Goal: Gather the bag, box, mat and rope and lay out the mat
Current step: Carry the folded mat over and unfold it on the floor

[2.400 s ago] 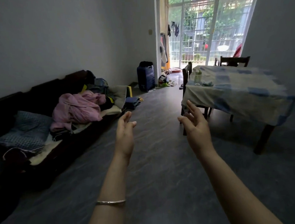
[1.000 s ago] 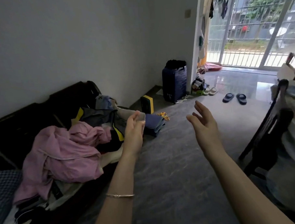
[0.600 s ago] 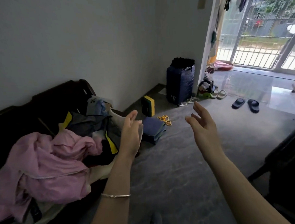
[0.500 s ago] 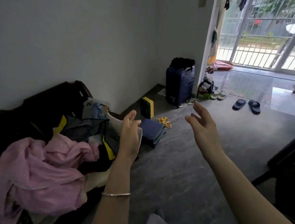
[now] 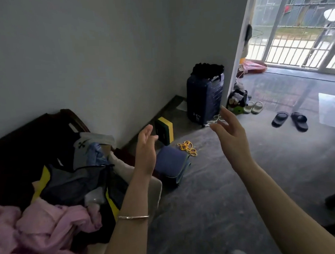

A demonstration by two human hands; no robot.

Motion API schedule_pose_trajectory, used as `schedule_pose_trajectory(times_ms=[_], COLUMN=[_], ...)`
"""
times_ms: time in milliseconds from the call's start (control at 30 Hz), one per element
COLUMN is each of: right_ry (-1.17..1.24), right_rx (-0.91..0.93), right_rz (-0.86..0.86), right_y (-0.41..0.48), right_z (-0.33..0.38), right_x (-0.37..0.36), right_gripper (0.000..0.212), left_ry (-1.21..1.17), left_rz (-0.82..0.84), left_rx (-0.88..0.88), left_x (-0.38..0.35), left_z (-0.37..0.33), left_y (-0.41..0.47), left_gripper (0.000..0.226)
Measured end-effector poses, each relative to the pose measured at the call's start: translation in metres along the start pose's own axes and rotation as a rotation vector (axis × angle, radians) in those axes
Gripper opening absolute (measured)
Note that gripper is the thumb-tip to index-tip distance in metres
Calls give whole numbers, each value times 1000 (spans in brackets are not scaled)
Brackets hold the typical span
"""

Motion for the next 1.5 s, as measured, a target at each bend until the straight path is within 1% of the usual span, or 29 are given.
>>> schedule_pose_trajectory(times_ms=[67,200,333,500,600,767,933,1200,1400,1500], right_ry=[5,11,11,-34,-57,-112,-184,-352,-427,-479], right_rx=[-1,-12,-34,-42,-70,-132,-192,-231,-253,-279], right_rz=[13,79,187,340,404,467,588,751,857,932], right_y=[36,114,201,285,326,374,420,488,515,519], right_z=[-13,-41,-63,-86,-108,-163,-227,-309,-387,-447], right_x=[-9,-25,-33,-49,-68,-109,-166,-258,-311,-333], right_gripper=[52,54,55,54,56,57,60,66,66,67], left_ry=[4,-6,-11,-63,-71,-110,-126,-125,-83,-66], left_rz=[-4,-71,-146,-275,-309,-391,-482,-587,-644,-683], left_rx=[10,36,73,140,186,269,364,479,572,609], left_x=[-12,-42,-78,-105,-112,-110,-108,-96,-80,-73], left_z=[6,22,37,54,72,120,184,261,327,378], left_y=[30,95,156,211,240,292,352,450,489,495], left_gripper=[45,45,44,44,44,45,45,45,47,48])
Point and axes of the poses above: each hand's wrist, its own y-axis towards the middle knuckle, its own x-axis out of the back of the hand, z = x × y, the point moved 5 cm from there along y, towards the middle knuckle, and after that the axes turned 1 degree about -y, right-handed, at the moved point
